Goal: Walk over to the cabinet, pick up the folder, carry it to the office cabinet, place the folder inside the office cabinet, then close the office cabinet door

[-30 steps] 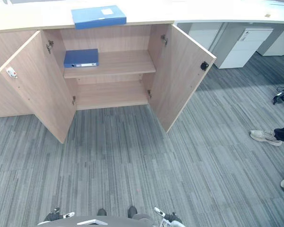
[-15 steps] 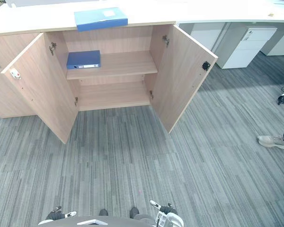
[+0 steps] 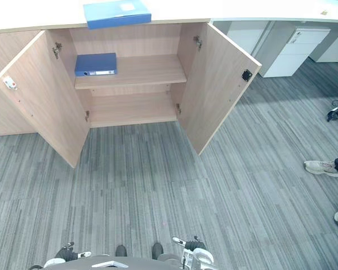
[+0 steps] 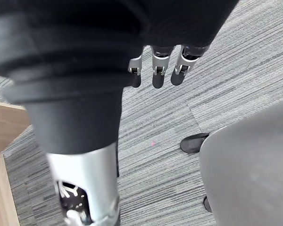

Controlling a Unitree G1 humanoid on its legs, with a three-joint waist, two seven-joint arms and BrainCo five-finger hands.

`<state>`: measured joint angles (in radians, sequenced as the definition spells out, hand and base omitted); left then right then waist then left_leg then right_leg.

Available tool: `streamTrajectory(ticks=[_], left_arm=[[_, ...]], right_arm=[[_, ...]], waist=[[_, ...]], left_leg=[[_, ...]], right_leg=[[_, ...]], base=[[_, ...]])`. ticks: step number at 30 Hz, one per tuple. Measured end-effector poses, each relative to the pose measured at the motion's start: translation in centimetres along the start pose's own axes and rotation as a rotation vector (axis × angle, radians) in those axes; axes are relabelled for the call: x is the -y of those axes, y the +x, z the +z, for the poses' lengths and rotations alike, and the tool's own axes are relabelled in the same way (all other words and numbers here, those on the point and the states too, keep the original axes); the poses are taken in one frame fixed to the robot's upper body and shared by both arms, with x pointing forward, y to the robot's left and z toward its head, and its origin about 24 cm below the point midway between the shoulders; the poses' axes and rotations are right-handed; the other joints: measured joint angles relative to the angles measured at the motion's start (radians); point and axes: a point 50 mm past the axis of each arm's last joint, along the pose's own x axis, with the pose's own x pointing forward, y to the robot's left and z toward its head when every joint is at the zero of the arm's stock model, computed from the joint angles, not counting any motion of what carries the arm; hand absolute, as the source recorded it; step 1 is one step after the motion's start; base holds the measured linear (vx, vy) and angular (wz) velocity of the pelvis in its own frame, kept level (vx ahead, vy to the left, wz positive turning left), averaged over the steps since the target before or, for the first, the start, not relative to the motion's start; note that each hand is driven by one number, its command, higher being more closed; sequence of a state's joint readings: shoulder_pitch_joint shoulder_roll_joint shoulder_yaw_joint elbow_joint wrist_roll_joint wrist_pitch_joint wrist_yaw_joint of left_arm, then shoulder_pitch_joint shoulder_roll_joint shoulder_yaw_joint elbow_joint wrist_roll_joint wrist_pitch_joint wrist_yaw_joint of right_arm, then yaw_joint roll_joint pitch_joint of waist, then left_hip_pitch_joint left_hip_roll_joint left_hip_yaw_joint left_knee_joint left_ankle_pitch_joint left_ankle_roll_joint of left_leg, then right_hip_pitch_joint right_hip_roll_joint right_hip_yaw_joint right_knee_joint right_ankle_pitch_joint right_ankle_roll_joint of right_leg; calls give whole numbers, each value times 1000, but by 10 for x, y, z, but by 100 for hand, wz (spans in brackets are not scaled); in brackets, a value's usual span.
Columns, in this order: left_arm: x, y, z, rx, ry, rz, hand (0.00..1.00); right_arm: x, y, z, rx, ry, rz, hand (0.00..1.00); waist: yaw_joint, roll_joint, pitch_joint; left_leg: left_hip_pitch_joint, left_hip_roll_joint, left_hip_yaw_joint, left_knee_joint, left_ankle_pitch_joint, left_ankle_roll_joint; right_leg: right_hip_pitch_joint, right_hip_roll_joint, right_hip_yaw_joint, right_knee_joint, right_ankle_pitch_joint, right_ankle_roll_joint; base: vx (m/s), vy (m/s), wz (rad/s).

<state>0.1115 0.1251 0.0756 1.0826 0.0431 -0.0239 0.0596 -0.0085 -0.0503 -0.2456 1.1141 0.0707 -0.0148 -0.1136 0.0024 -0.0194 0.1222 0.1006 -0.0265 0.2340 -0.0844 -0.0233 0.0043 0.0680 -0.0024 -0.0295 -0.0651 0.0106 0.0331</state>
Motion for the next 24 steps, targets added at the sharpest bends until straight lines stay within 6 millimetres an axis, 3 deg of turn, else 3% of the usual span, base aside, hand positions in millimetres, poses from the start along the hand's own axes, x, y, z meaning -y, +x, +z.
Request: streamTrajectory(ticks=[3, 6, 8, 10, 12, 13, 15, 17, 20, 21, 22, 23, 24], left_arm=[[-1, 1, 3, 7, 2, 1, 0], [-4, 2, 10, 27, 16, 5, 0], [-5, 3, 13, 33, 21, 9, 0], [-3, 3, 16, 42, 31, 1, 0], [-3, 5, 23, 60, 45, -2, 0], [-2, 5, 27, 70, 43, -3, 0], [-2, 6, 32, 82, 31, 0, 0], [-3, 6, 31, 79, 20, 4, 0], [3, 6, 35, 85, -5, -7, 0], [2, 6, 34, 82, -4, -7, 0], [2, 6, 33, 80, -7, -7, 0], [2, 6, 33, 81, -13, -6, 0], [11, 6, 36, 88, -33, -24, 0]], right_arm=[[-4, 1, 5, 12, -7, 10, 0], [-4, 1, 8, 23, -5, 11, 0], [-5, 1, 12, 35, -3, 12, 0], [-6, 1, 19, 65, 0, 15, 0], [-10, 2, 28, 93, 4, 24, 0], [-11, 2, 33, 109, 7, 27, 0], [-14, 2, 38, 131, 6, 36, 0], [-16, 1, 39, 138, 1, 45, 0], [-16, 2, 50, 173, 24, 45, 0], [-16, 2, 51, 177, 28, 45, 0], [-12, 2, 49, 173, 36, 36, 0], [-10, 2, 48, 171, 37, 31, 0], [-7, 3, 51, 178, 32, 24, 0]], waist=[[4, -2, 4], [3, -9, 22], [3, -10, 32], [2, 0, 46], [-5, -5, 65], [-6, -3, 81], [-3, -7, 91], [-13, -8, 94], [-35, 26, 112], [-47, 26, 113], [-65, 19, 110], [-68, 20, 109], [-62, 38, 106]], left_leg=[[-20, -1, 20, 6, -17, 6], [-60, 0, 31, 71, -63, 12], [-77, -1, 39, 135, -105, 20], [-75, -3, 43, 178, -143, 22], [-50, -9, 45, 186, -146, 24], [-25, -12, 39, 187, -159, 45], [9, -13, 29, 185, -192, 61], [35, -6, 12, 177, -214, 59], [83, 54, -2, 143, -240, 26], [96, 64, -15, 128, -244, 3], [131, 71, -37, 115, -264, -35], [149, 79, -46, 119, -270, -49], [143, 113, -42, 158, -263, -86]], right_leg=[[-26, 0, 19, 9, -6, 7], [-86, -9, 24, 98, -56, 20], [-128, -21, 28, 209, -117, 35], [-205, -37, 12, 416, -172, 66], [-294, -59, -12, 630, -172, 64], [-343, -79, -41, 759, -185, 45], [-390, -95, -69, 851, -255, 36], [-419, -95, -100, 826, -295, 33], [-459, -33, -175, 578, -244, -2], [-460, -17, -179, 488, -196, -10], [-450, -15, -172, 424, -102, -33], [-441, -14, -177, 432, -43, -54], [-430, -2, -196, 456, -74, -73]], base=[[-11, -4, -20], [91, 31, -7], [101, 42, -9], [93, 66, -11], [154, 84, 13], [188, 72, 21], [197, 25, 12], [232, -33, 15], [363, -100, 15], [467, -140, 55], [515, -170, 63], [658, -241, 56], [567, -241, 29]])
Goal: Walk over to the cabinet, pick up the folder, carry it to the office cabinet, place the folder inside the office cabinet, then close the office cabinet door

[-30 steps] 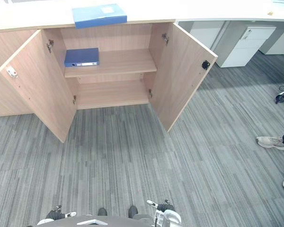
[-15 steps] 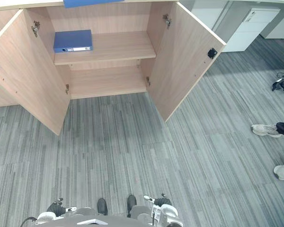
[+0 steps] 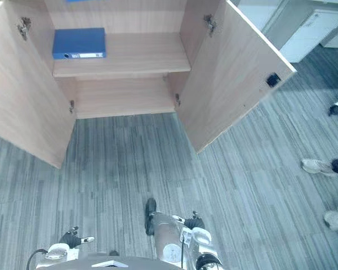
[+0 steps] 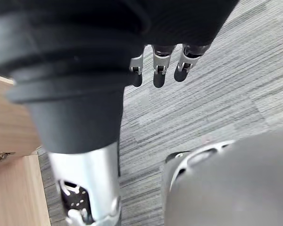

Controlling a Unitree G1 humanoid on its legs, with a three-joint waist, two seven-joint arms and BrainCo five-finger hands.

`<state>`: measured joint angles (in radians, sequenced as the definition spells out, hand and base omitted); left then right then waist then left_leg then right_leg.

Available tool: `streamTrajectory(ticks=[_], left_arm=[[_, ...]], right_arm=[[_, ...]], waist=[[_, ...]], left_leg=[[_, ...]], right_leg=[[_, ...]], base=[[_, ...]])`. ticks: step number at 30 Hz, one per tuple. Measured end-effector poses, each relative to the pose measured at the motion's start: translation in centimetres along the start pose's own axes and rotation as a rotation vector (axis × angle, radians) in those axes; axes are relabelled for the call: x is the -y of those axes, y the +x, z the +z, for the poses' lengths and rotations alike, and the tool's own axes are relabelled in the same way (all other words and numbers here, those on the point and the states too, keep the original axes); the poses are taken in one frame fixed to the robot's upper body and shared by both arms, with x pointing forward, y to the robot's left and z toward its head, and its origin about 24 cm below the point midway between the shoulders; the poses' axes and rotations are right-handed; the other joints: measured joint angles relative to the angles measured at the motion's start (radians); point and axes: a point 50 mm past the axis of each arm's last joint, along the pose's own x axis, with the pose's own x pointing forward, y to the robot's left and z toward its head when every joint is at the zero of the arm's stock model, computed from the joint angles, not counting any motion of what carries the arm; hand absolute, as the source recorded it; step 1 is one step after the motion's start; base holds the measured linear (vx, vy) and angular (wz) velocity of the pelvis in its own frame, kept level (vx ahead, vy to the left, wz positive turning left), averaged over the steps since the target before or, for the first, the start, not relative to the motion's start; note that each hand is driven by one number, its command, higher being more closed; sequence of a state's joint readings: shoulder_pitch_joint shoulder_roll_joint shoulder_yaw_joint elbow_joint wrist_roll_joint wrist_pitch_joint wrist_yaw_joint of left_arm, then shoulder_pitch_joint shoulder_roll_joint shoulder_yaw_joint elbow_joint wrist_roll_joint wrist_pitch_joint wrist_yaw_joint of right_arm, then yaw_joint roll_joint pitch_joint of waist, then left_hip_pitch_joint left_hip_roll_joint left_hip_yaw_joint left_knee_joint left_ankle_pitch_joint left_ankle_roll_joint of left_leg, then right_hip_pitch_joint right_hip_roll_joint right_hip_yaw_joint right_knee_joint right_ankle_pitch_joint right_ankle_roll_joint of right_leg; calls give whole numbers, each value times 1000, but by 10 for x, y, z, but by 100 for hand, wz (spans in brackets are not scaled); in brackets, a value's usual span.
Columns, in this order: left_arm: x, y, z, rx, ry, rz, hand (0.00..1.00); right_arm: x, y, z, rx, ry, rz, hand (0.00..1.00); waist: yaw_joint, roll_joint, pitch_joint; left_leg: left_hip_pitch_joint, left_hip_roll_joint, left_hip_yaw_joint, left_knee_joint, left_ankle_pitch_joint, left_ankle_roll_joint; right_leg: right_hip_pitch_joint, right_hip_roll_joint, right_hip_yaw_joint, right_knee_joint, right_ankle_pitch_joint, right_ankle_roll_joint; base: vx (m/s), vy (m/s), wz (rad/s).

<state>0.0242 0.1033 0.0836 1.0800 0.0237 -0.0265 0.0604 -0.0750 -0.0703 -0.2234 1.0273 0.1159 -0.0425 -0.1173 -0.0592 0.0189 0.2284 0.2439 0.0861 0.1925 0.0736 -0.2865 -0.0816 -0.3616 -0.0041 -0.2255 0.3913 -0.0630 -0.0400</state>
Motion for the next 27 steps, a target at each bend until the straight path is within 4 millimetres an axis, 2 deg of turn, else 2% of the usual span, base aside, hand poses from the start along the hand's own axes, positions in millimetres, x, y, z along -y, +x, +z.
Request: streamTrajectory(ticks=[1, 2, 3, 4, 5, 6, 7, 8, 9, 10, 11, 12, 14, 15, 16, 17, 18, 19, 20, 22, 24, 25, 27], left_arm=[[6, 0, 3, 16, -27, -11, 0], [10, 0, 5, 26, -59, -12, 0], [11, 0, 6, 32, -81, -10, 0], [13, -1, 7, 37, -102, -9, 0], [16, -1, 9, 50, -134, -10, 0], [17, -2, 12, 61, -147, -11, 0], [18, -2, 18, 86, -154, -11, 0], [18, -2, 22, 105, -157, -11, 0], [18, -2, 24, 112, -158, -11, 0], [19, -2, 26, 125, -161, -12, 0], [20, -2, 28, 130, -177, -13, 0], [20, -2, 30, 136, -176, -13, 0], [19, -1, 34, 149, -172, -12, 0], [21, -1, 33, 147, -164, -18, 0], [23, -2, 31, 142, -155, -25, 0], [23, -2, 32, 144, -153, -25, 0], [16, -1, 31, 141, -139, -10, 0], [11, 0, 28, 128, -126, -1, 0], [10, 0, 27, 124, -125, 2, 0], [10, 1, 23, 93, -108, -2, 0], [9, 1, 17, 66, -88, -4, 0], [8, 1, 13, 52, -87, 0, 0], [10, 0, 11, 45, -90, -3, 0]], right_arm=[[1, 0, -1, -7, 11, -6, 0], [1, -1, -3, -11, 19, -9, 0], [1, -1, -3, -8, 19, -8, 0], [0, -3, -5, -10, 15, -4, 0], [0, -5, -10, -13, 19, -4, 0], [0, -5, -10, -11, 20, -4, 0], [1, -6, -10, -8, 20, -5, 0], [0, -6, -9, -7, 18, -3, 0], [0, -6, -9, -6, 19, -2, 0], [-1, -6, -8, -5, 22, -2, 0], [-2, -6, -9, -11, 32, -2, 0], [-3, -6, -9, -13, 35, 0, 0], [-2, -8, -15, -28, 52, -9, 0], [1, -8, -18, -34, 51, -17, 0], [5, -9, -20, -44, 45, -35, 0], [4, -9, -22, -50, 45, -38, 0], [1, -11, -30, -75, 53, -35, 0], [-4, -13, -35, -91, 60, -26, 0], [-5, -14, -36, -95, 60, -24, 0], [-6, -13, -35, -93, 67, -22, 0], [-10, -12, -31, -77, 65, -11, 0], [-13, -11, -25, -60, 58, 2, 0], [-16, -11, -22, -47, 49, 14, 0]], waist=[[5, 3, 1], [7, 7, 3], [5, 9, 3], [6, 13, 4], [15, 18, 5], [23, 17, 6], [39, 17, 5], [54, 11, 2], [61, 11, -1], [68, 23, -1], [74, 27, 1], [81, 23, 1], [94, 6, -3], [92, 10, -8], [94, 17, -17], [96, -1, -29], [83, -29, -53], [88, -58, -70], [91, -65, -74], [94, -64, -73], [90, -59, -70], [89, -50, -65], [83, -52, -67]], left_leg=[[-39, 6, 2, 92, 25, -39], [-75, 17, 4, 204, 52, -40], [-110, 30, 3, 310, 73, -33], [-173, 63, 3, 495, 103, -25], [-243, 127, 41, 739, 98, -19], [-267, 149, 63, 805, 91, -13], [-321, 184, 95, 893, 72, 12], [-384, 203, 120, 928, 53, 21], [-419, 211, 132, 930, 41, 21], [-488, 223, 143, 904, 21, 30], [-533, 216, 155, 834, 2, 30], [-547, 206, 169, 783, -2, 28], [-576, 151, 175, 583, 13, 27], [-577, 117, 159, 415, 76, 26], [-576, 94, 128, 346, 211, 61], [-576, 74, 131, 359, 200, 89], [-574, 38, 142, 363, 165, 100], [-560, 19, 167, 365, 145, 117], [-547, 11, 170, 367, 133, 127], [-434, -6, 184, 314, 102, 152], [-343, -9, 184, 261, 92, 152], [-272, -10, 189, 202, 91, 152], [-203, -9, 187, 147, 93, 149]], right_leg=[[21, 0, -6, -7, -23, -12], [57, 3, -6, -28, -32, -22], [90, 5, -5, -51, -36, -23], [150, 11, -2, -91, -40, -24], [245, 28, 11, -133, -44, -29], [276, 32, 21, -142, -49, -38], [331, 37, 39, -166, -60, -45], [367, 37, 69, -190, -83, -41], [381, 36, 84, -204, -98, -32], [410, 37, 102, -225, -117, -17], [437, 27, 116, -234, -122, -11], [450, 15, 126, -238, -126, -5], [489, -35, 135, -252, -153, 29], [516, -53, 138, -273, -177, 63], [539, -65, 153, -276, -205, 93], [540, -85, 163, -270, -220, 97], [531, -123, 165, -239, -222, 95], [501, -151, 178, -166, -219, 97], [487, -158, 188, -120, -214, 101], [388, -170, 237, 190, -132, 131], [307, -168, 231, 408, -158, 168], [245, -164, 201, 506, -189, 141], [176, -160, 148, 519, -231, 110]], base=[[551, -244, 19], [435, -197, 14], [436, -166, 10], [601, -194, 0], [571, -167, -9], [497, -120, -33], [362, -40, -48], [352, -17, -53], [338, 43, -56], [320, 106, -51], [316, 135, -49], [323, 178, -45], [351, 200, -36], [475, 311, -32], [494, 333, -30], [469, 294, -10], [495, 258, 2], [504, 250, 5], [492, 257, -4], [446, 226, -10], [367, 95, -15], [320, 34, -15], [274, -22, 0]])
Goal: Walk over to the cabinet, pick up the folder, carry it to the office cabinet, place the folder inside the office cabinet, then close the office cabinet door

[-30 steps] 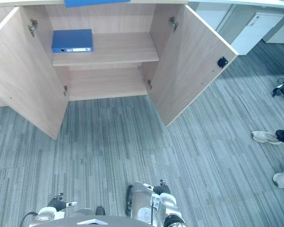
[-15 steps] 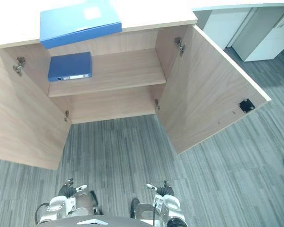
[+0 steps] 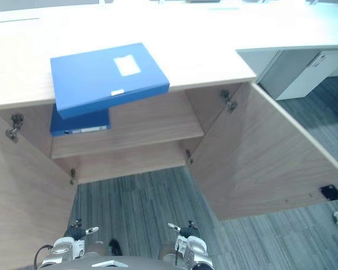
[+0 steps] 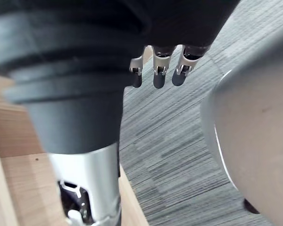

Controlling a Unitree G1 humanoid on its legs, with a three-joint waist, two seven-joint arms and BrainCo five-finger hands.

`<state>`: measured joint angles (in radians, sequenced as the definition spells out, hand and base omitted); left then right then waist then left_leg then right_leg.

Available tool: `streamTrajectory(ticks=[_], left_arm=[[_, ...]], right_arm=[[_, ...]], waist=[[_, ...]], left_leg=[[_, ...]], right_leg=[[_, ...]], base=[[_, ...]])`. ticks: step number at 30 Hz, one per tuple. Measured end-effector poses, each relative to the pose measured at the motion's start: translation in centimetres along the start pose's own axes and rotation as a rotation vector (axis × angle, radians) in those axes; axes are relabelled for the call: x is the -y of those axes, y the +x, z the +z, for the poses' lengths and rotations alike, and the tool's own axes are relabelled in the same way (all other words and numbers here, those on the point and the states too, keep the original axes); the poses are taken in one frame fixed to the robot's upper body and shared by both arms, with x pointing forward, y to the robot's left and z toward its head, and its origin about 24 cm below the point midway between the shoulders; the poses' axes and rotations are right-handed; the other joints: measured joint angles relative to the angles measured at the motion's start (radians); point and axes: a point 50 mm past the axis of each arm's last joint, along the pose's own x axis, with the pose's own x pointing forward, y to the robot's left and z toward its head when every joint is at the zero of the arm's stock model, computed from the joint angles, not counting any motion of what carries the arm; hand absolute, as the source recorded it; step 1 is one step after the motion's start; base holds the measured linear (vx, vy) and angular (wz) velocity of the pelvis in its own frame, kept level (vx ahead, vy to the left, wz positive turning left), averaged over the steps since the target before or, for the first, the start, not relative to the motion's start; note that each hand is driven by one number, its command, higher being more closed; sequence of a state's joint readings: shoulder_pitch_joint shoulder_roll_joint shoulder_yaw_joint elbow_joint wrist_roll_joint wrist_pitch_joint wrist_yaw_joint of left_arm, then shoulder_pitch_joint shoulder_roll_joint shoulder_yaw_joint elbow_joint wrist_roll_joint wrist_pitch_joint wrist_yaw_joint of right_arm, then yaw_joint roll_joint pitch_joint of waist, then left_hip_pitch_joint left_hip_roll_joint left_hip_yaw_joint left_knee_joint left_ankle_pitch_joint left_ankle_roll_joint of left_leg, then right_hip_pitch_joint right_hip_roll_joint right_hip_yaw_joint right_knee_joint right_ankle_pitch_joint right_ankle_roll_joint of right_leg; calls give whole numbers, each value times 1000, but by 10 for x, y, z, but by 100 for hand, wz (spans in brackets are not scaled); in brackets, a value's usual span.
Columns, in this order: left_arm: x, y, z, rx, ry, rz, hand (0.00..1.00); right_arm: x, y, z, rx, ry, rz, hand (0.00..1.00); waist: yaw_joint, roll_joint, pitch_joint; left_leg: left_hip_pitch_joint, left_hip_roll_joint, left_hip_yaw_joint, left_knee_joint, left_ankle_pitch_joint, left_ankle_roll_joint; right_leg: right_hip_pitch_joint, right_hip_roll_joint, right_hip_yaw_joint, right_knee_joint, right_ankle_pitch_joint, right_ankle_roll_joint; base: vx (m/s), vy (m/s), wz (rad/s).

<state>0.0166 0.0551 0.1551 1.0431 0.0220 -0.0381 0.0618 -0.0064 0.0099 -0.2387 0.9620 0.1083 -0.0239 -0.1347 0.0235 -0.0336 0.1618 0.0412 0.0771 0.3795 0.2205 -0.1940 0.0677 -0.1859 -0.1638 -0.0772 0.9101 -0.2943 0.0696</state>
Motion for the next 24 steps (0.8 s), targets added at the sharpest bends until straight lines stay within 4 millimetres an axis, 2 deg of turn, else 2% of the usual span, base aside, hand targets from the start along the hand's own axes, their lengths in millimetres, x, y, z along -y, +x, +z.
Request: streamTrajectory(ticks=[2, 4, 5, 6, 7, 8, 9, 10, 11, 13, 15, 16, 18, 20, 21, 22, 24], left_arm=[[4, 0, 0, -1, -7, -9, 0], [7, 0, 1, 1, -10, -14, 0], [5, 0, 1, 1, -6, -10, 0], [4, 1, 2, -2, -13, -5, 0], [14, -1, -6, -32, -44, -22, 0], [18, -2, -8, -38, -59, -28, 0], [22, -2, -8, -40, -73, -36, 0], [25, -2, -7, -37, -94, -38, 0], [25, -2, -6, -34, -103, -37, 0], [21, 0, 5, 10, -136, -18, 0], [19, 0, 8, 24, -156, -9, 0], [20, -1, 8, 26, -165, -7, 0], [19, -1, 10, 34, -167, -6, 0], [20, -1, 9, 33, -169, -6, 0], [23, -1, 7, 22, -175, -12, 0], [19, -1, 7, 21, -172, -4, 0], [14, -1, 7, 26, -169, 8, 0]], right_arm=[[0, 0, 2, 8, 0, 0, 0], [0, 1, 5, 18, -1, 1, 0], [2, 0, 0, 1, -3, -3, 0], [5, 0, -2, -9, -3, -11, 0], [21, 1, -6, -31, -15, -52, 0], [26, 1, -6, -32, -15, -64, 0], [31, 1, -7, -37, -10, -77, 0], [32, 1, -8, -40, -4, -82, 0], [32, 0, -9, -42, -4, -82, 0], [28, -1, -14, -52, -28, -66, 0], [29, -2, -17, -59, -44, -65, 0], [31, -3, -18, -63, -43, -69, 0], [31, -3, -19, -65, -43, -70, 0], [33, -3, -19, -65, -38, -75, 0], [32, -3, -19, -62, -35, -78, 0], [30, -4, -22, -74, -33, -75, 0], [26, -6, -28, -92, -24, -67, 0]], waist=[[-12, 1, 0], [-32, 3, 1], [-36, -14, -7], [-34, -14, -4], [-27, 38, -21], [-25, 45, -23], [-27, 69, -22], [-31, 80, -24], [-32, 68, -17], [-25, 46, -5], [-8, 48, -5], [-6, 49, -8], [0, 50, -9], [7, 56, -16], [6, 66, -30], [6, 35, -36], [7, 17, -44]], left_leg=[[34, 6, -15, -24, 1, -1], [47, 17, -44, -44, 4, -39], [59, 9, -67, -58, -1, -90], [79, 13, -87, -73, -8, -121], [90, 52, -83, -95, 4, -140], [99, 64, -81, -102, 4, -141], [108, 80, -81, -104, 10, -150], [107, 96, -85, -72, 24, -170], [93, 106, -92, -26, 24, -171], [-44, 165, -114, 299, 26, -165], [-138, 222, -95, 513, 16, -150], [-160, 231, -63, 530, 5, -133], [-188, 227, -33, 471, -6, -116], [-192, 202, -24, 295, 41, -108], [-164, 180, -25, 194, 46, -121], [-143, 142, -20, 138, 50, -114], [-125, 106, -16, 86, 60, -101]], right_leg=[[-65, 20, -23, -94, -24, -8], [-102, 49, -20, -261, -9, -13], [-89, 58, 2, -499, 106, -18], [-73, 70, 1, -512, 192, -30], [-44, 101, -25, -539, 185, -44], [-40, 110, -35, -544, 179, -49], [-23, 122, -51, -549, 171, -59], [11, 128, -74, -562, 158, -71], [30, 129, -81, -574, 154, -73], [112, 126, -105, -628, 140, -81], [159, 132, -125, -644, 130, -87], [187, 131, -124, -655, 126, -82], [199, 128, -113, -662, 122, -71], [189, 127, -94, -653, 117, -53], [179, 128, -77, -640, 110, -35], [174, 112, -66, -654, 116, -22], [188, 91, -66, -687, 130, -8]], base=[[264, -108, 27], [282, -223, 48], [279, -216, 48], [339, -260, 50], [283, -221, 24], [276, -216, 18], [233, -191, 27], [208, -187, 39], [202, -226, 56], [87, -143, 46], [75, -35, 8], [97, 31, -2], [102, 102, -16], [146, 179, -27], [180, 179, -14], [172, 154, -8], [147, 110, 4]])
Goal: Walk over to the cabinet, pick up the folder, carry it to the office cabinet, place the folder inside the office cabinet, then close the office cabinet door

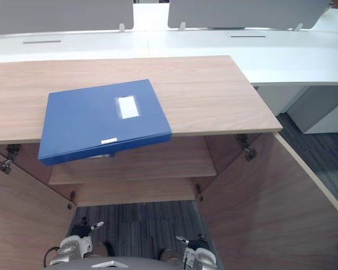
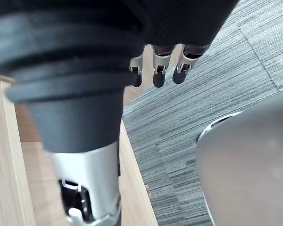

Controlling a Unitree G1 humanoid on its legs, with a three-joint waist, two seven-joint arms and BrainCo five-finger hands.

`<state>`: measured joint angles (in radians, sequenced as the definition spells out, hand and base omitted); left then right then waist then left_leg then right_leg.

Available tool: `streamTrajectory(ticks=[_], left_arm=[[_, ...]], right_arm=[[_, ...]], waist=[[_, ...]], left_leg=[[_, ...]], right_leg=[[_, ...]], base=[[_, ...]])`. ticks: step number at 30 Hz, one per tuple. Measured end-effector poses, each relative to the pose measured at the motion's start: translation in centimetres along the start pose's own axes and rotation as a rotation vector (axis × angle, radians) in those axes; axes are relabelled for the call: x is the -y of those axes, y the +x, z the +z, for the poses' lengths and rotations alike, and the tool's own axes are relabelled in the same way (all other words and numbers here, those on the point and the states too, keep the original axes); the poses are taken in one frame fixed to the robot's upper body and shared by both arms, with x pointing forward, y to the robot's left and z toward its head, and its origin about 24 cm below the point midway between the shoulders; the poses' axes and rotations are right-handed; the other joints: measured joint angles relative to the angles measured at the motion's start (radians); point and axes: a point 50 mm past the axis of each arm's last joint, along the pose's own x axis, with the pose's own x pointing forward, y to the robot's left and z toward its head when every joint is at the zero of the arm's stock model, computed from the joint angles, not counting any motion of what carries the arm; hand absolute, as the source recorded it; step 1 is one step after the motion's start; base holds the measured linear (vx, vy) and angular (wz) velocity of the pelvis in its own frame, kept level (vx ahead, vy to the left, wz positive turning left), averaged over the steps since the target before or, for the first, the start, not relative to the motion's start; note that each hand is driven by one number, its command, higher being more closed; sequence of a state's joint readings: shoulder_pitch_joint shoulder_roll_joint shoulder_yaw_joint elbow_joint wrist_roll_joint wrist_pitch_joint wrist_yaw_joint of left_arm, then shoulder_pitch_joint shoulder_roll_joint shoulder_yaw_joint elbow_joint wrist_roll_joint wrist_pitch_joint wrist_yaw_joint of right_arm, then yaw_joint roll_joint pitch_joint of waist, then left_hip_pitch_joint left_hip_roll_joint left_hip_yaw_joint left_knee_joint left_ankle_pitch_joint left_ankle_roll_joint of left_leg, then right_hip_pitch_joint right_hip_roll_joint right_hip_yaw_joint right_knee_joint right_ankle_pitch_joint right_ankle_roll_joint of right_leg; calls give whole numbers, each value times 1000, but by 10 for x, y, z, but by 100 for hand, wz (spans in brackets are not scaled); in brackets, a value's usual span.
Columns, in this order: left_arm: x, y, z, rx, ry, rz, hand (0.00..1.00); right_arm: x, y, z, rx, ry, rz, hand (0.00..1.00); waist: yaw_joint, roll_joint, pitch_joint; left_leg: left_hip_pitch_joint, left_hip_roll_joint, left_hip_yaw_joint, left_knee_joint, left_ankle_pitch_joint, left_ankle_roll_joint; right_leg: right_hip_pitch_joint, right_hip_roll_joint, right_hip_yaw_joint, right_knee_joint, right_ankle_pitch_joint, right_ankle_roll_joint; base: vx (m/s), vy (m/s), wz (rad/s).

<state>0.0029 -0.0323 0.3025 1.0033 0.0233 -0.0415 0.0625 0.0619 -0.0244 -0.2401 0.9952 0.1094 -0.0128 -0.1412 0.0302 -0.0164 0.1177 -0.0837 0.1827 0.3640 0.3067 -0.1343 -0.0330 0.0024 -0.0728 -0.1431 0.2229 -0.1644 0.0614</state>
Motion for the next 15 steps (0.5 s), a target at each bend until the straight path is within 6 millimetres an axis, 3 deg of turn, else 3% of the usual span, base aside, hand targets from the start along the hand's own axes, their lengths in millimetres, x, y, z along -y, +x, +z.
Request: streamTrajectory(ticks=[1, 6, 15], left_arm=[[-1, 0, -1, -5, 1, 2, 0], [-2, -2, -12, -44, 14, -1, 0], [-3, -2, -9, -21, 89, 20, 0]], right_arm=[[-1, -1, -2, -5, 2, 2, 0], [1, -1, -6, -16, 10, -4, 0], [5, 0, -9, -38, 9, -24, 0]], waist=[[0, -11, -6], [-4, -3, -32], [-3, -4, -37]], left_leg=[[28, -22, 7, -33, 7, 3], [110, -87, 18, -183, 63, 8], [179, -117, -30, -384, 171, 12]], right_leg=[[17, -15, 1, -12, 2, 3], [50, -45, 3, -55, 10, 15], [65, -21, -15, -96, 34, 8]], base=[[136, 106, 7], [39, 42, 1], [-16, -15, 6]])
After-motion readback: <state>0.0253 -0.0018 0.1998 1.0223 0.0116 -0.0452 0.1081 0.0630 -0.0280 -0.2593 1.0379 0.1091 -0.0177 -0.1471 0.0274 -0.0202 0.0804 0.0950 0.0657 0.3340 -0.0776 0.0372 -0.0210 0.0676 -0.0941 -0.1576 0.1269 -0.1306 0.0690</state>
